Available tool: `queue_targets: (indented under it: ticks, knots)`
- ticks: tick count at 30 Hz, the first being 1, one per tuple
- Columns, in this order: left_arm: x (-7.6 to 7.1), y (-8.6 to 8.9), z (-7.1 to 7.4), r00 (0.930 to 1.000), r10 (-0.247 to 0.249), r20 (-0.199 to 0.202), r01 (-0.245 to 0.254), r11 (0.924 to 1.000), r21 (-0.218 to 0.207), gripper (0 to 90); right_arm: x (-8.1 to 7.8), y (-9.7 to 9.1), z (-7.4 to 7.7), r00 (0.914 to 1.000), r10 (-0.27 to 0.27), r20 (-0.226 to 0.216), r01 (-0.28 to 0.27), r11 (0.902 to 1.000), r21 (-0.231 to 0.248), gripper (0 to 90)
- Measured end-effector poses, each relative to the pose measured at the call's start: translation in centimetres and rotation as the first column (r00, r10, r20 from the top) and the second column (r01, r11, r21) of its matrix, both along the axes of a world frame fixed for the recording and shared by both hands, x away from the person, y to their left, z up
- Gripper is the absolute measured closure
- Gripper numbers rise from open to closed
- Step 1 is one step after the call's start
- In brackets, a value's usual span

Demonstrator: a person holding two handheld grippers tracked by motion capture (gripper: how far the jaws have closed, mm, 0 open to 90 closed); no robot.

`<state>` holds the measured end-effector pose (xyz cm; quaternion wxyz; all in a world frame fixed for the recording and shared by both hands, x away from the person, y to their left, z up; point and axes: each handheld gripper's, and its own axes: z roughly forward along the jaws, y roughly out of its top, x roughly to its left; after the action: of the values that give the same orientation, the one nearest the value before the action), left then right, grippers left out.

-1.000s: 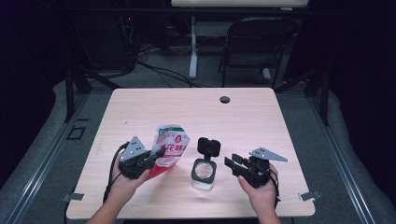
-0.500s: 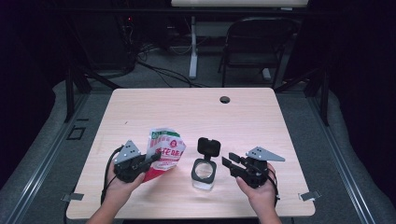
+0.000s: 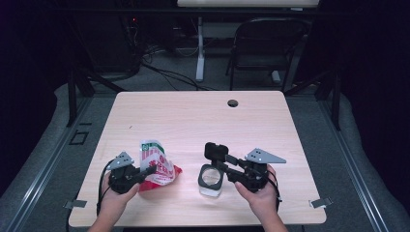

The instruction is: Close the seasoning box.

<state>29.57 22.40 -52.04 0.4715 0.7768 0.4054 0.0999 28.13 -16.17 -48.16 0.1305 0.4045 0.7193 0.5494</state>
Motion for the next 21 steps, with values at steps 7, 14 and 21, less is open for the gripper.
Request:
queue_targets:
  ticks: [7,14,21]
  knots:
    - [-0.6,-0.3,-0.4,0.9995,-0.03,-0.002,0.03,0.9995,0.005,89.7,0.2,1.1,0.4,0.9993,0.037,-0.007,-0.036,0.9991,0.019,58.8]
    - [-1.0,-1.1,-0.7,0.9977,-0.066,-0.015,0.066,0.9978,0.011,89.6,0.2,2.5,0.2,0.9941,0.094,-0.053,-0.094,0.9955,0.004,58.7]
    - [-1.3,-2.5,-1.2,0.992,-0.123,-0.03,0.124,0.9913,0.043,89.3,0.0,3.8,0.1,0.9853,0.155,-0.072,-0.157,0.9875,-0.014,57.6]
